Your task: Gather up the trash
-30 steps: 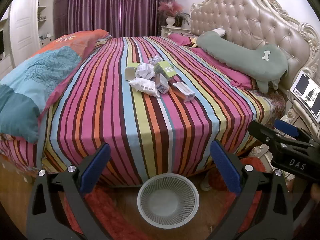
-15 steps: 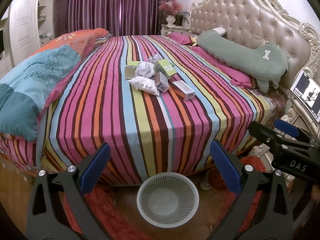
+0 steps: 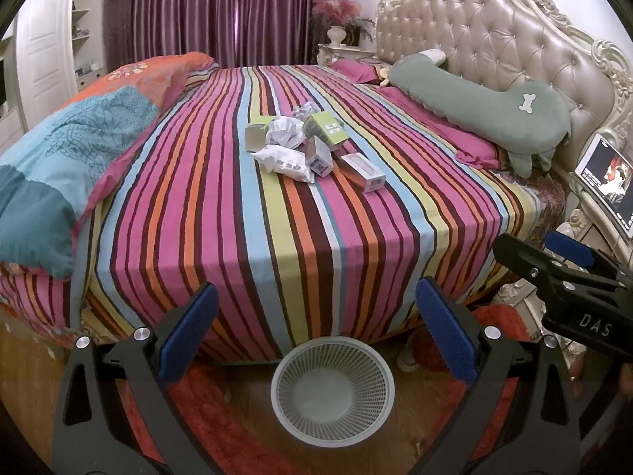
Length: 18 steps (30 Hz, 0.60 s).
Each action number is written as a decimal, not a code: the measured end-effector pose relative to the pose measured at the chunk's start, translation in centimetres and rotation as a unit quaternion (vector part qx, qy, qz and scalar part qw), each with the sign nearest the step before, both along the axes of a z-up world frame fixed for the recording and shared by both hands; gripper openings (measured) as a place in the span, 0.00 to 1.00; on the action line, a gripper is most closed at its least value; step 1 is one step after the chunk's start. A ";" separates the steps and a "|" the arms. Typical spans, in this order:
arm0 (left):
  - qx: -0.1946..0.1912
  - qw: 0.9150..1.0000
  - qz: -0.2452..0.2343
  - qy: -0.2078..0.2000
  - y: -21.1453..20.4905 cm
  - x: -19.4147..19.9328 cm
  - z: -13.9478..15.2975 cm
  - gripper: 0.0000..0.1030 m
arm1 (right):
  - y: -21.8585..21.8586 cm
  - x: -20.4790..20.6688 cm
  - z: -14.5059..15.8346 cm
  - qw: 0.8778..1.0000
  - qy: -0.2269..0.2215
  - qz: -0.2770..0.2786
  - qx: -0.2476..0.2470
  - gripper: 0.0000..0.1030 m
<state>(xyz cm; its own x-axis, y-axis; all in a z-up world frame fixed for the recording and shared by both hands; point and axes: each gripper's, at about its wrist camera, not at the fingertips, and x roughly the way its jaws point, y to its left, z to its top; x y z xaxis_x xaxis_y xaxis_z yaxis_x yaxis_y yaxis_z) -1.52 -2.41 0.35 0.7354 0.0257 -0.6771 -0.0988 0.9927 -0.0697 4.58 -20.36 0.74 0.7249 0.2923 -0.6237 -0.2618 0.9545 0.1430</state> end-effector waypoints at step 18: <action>0.001 1.000 0.001 0.014 0.1 0.1 -1.3 0.94 | 0.2 -0.2 -0.1 1.000 -0.002 0.003 -0.004 0.93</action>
<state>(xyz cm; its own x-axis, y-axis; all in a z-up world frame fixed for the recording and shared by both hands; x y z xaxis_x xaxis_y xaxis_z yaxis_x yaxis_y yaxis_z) -1.43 -2.26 -0.90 0.7164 0.0284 -0.6971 -0.1034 0.9925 -0.0658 4.34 -20.17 0.59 0.7260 0.2918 -0.6228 -0.2678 0.9540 0.1348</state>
